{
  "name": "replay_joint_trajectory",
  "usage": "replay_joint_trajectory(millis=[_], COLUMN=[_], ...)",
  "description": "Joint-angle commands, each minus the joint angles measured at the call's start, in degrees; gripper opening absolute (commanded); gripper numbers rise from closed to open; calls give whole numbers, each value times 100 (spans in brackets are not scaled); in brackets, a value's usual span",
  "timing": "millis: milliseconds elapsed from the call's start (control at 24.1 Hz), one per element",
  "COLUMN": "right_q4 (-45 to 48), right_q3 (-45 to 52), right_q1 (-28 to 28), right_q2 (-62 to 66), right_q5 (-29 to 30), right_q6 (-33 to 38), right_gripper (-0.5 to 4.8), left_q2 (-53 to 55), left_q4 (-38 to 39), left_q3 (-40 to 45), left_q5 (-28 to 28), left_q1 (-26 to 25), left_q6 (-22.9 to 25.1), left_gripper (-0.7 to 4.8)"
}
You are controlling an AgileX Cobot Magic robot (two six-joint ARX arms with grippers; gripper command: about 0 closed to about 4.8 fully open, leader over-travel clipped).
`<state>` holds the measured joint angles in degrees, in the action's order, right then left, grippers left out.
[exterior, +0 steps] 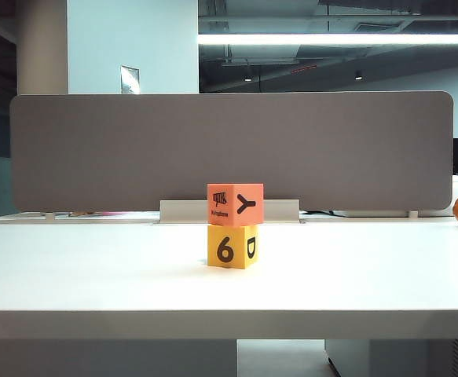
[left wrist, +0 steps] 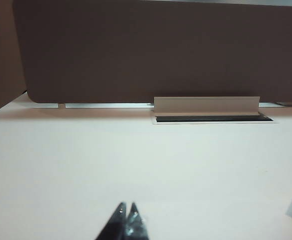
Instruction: Stack one letter block on top of another letter block.
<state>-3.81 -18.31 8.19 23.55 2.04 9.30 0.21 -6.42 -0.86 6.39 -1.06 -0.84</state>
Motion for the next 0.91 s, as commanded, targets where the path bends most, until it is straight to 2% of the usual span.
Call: replay_joint_trajectory(millis=[42, 374, 498, 706, 914], right_q4=[76, -59, -55, -162, -953], right_q3=[33, 181, 522, 929, 1058], right_q1=[0, 0, 0, 0, 0], right_q2=[-70, -166, -540, -1346, -2354], right_q5=[-94, -280, -586, -627, -868], right_q6=[11, 46, 337, 380, 376], right_gripper=[-6, -6, -6, -6, -6], left_q2=[2, 2, 2, 2, 2], left_q4=[-52, -48, -46, -46, -44], left_q3=[-11, -11, -11, -11, -11], left_q5=[-13, -15, -13, -13, -13], left_q1=[7, 7, 7, 7, 7], left_q6=[42, 42, 42, 42, 39], left_gripper=[-6, -6, -6, -6, -6])
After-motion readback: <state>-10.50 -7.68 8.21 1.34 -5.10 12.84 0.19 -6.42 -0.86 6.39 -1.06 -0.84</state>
